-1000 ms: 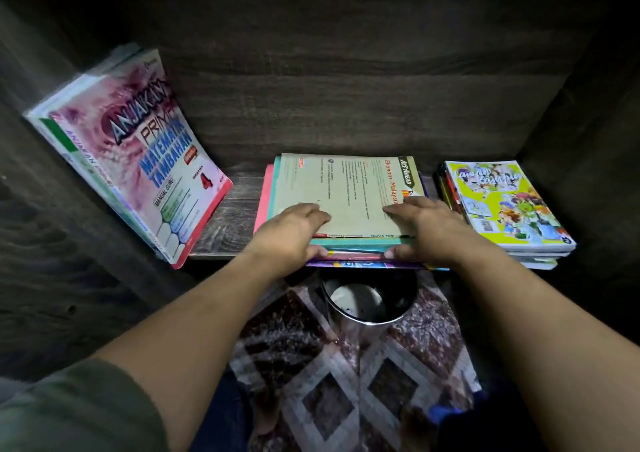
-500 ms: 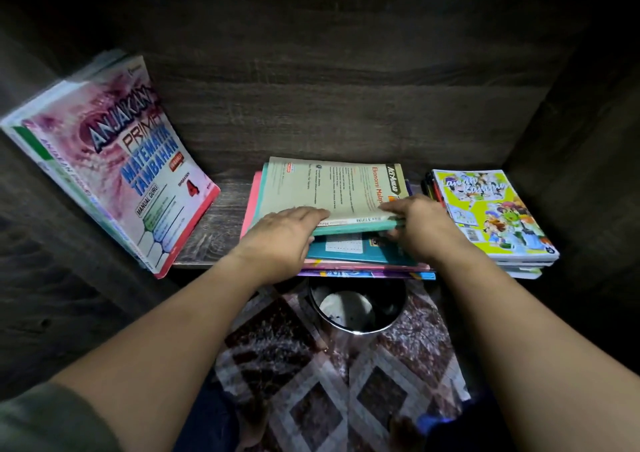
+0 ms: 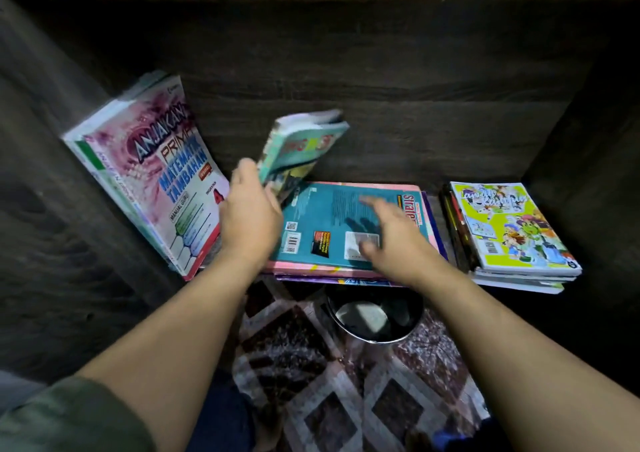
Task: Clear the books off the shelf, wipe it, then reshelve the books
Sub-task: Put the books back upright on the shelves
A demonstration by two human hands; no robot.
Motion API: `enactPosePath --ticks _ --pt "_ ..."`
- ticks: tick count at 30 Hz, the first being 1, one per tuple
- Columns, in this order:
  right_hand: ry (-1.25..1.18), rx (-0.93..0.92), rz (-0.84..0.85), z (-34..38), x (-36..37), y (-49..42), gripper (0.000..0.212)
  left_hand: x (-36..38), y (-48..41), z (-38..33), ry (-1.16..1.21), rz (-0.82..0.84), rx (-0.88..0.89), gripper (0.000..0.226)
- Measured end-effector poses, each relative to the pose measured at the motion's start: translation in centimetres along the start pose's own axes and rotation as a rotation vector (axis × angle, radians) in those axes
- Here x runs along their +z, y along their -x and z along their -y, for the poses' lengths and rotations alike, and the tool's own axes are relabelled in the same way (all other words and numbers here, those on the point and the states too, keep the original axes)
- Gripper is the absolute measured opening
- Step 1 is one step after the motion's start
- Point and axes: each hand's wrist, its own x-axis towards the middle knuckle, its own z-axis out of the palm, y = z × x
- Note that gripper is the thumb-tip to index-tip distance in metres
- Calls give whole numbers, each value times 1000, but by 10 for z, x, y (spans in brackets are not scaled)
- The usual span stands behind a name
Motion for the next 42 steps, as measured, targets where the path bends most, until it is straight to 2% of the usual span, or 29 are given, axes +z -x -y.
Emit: enactPosePath --ticks 1,3,8,10,12,14,17,20,23,25,27,29,31,33,36,38,40,42 --pt "93 32 122 -4 6 2 67 -4 -2 7 31 -31 -51 15" --pt "238 46 261 -8 14 4 67 -10 -4 16 80 -95 -140 19" --pt "410 40 321 -1 22 6 71 -29 -11 27 79 -244 -308 35" --pt "456 39 320 3 23 7 71 -42 -20 31 92 -274 -242 57" --pt "484 42 318 6 24 8 71 -55 -28 35 45 -283 -69 72" --pt "498 43 313 8 25 8 72 -65 -37 39 -28 -271 30 64" --pt "510 44 312 9 26 8 75 -70 -46 49 -48 -297 19 43" --pt "506 42 311 9 27 9 76 -66 -50 56 -13 -340 3 35" --pt "498 44 314 9 27 10 76 -62 -52 62 -49 -413 61 29" --pt "492 44 318 8 27 10 77 -58 -53 62 -166 -474 58 25" --pt "484 43 327 7 26 10 77 -51 -54 60 -400 -510 -17 33" --pt "475 39 336 6 24 10 76 -45 -56 62 -616 -498 -107 49" --pt "465 41 342 4 23 9 75 -41 -58 66 -734 -470 -111 47" --pt "454 41 348 2 22 9 74 -41 -57 65 -744 -456 -137 43" --pt "424 56 370 -2 18 8 73 -39 -48 53 -650 -356 -144 72" --pt "437 81 367 -5 12 6 73 -36 -36 42 -544 -267 -27 79" --pt "496 114 357 -13 4 5 75 -28 -22 28 -494 -177 163 76" --pt "546 158 350 -23 -4 5 80 -9 -7 16 -471 -18 366 73"
